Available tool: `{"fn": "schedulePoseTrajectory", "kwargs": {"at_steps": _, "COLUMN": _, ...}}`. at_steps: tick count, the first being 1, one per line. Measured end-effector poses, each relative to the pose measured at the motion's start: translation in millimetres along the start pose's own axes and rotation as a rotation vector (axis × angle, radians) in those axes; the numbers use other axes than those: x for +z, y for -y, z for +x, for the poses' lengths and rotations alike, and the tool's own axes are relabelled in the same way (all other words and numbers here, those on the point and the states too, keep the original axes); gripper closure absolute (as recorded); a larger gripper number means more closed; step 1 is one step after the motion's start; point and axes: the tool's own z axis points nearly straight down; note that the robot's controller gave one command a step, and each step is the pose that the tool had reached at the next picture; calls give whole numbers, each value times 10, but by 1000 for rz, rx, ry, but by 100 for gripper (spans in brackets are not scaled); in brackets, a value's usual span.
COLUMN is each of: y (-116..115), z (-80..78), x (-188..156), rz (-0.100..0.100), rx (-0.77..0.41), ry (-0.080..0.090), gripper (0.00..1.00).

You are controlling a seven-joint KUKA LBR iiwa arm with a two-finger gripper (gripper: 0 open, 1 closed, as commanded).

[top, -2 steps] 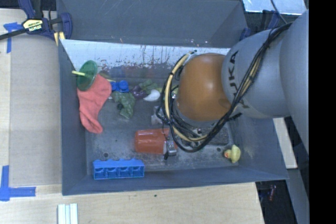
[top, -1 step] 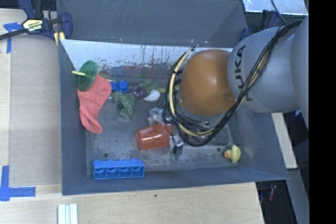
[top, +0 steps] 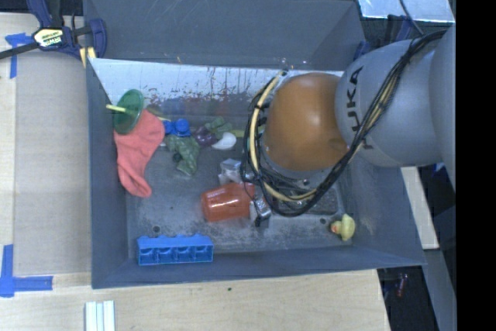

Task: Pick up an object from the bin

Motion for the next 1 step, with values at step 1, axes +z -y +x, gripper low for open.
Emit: {"fn": "schedulePoseTrajectory", "kwargs": {"at_steps": 1, "y": 1, "z": -89, "x": -669, "rz": -1, "rx": 8, "ry": -6, "gripper": 100}}
